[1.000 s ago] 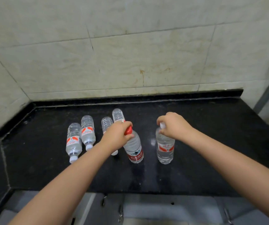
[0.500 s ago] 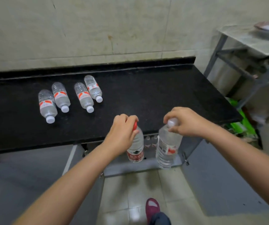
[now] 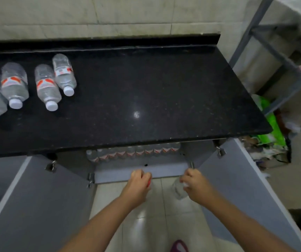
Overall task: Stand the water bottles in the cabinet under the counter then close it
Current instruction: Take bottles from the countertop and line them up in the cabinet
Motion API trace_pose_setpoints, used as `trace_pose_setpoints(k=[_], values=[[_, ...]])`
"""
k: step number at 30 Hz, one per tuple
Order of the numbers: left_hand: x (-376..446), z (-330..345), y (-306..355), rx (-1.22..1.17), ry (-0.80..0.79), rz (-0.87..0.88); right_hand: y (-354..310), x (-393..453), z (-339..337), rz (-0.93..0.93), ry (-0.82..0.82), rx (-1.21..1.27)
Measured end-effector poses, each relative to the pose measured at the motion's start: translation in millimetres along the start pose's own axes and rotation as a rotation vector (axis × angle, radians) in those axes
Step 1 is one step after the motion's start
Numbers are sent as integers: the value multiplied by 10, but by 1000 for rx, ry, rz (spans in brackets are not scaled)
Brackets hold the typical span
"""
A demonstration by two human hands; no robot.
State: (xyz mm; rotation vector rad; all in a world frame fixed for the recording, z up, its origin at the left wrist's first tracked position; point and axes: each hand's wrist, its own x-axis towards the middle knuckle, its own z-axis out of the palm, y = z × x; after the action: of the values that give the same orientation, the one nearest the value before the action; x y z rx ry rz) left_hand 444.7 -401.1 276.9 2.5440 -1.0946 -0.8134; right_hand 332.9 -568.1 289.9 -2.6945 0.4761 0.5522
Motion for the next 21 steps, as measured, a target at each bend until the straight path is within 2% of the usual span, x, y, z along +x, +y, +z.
trace_pose_setpoints(k=[7,11,15,21], values=[[1183,891,-205,-52,46,-43,892,1076,752,111,52,157],[1962,1505,-453,-89,147,4,1388,1808,1350,165,122,339],[2746,2071,-669,-44,225,118,1739,2410,1918,128,139,172],[3464,2573,-778,44,264,226,2081,2963,2396,83,230,103]])
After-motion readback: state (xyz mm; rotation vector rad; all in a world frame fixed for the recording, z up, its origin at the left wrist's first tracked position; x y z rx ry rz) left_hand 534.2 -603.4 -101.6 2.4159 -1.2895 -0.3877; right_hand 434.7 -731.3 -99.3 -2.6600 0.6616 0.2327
